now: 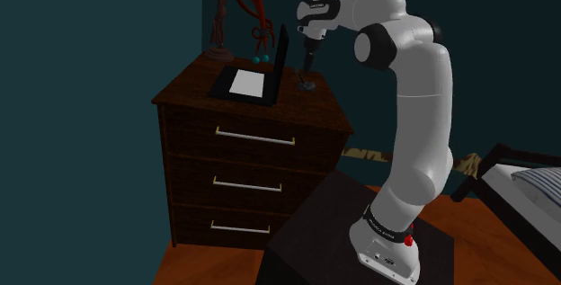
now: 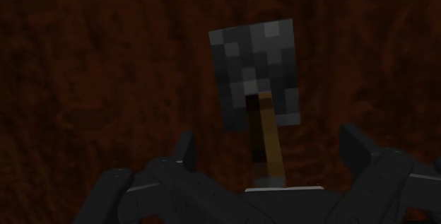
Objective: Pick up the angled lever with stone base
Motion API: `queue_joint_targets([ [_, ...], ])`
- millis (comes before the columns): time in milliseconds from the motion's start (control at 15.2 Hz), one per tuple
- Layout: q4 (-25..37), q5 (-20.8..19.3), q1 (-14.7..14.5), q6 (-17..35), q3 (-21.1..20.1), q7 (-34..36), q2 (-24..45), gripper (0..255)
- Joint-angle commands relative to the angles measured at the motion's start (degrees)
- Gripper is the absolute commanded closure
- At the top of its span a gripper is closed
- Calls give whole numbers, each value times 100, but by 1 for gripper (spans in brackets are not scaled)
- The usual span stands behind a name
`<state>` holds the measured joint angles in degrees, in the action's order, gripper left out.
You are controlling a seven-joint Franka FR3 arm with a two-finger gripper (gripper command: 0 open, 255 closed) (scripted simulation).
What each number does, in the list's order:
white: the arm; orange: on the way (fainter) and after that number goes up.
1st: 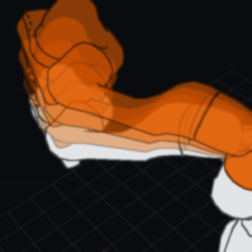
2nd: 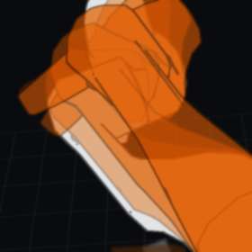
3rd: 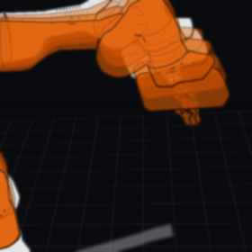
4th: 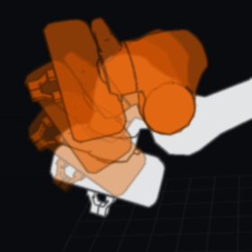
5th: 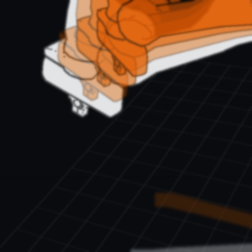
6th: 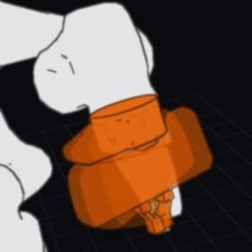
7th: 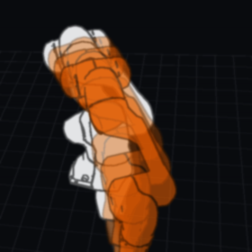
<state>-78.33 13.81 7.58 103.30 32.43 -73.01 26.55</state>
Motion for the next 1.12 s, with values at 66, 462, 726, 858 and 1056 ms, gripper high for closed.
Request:
queue_joint_targets([
  [66, -217, 17, -30, 229, -16, -22, 15, 0],
  [462, -419, 27, -59, 428, -25, -34, 16, 255],
  [726, -430, 24, -64, 434, -24, -32, 10, 255],
  [858, -427, 25, -61, 431, -24, -34, 11, 255],
  [1056, -326, 27, -42, 344, -22, -32, 25, 255],
])
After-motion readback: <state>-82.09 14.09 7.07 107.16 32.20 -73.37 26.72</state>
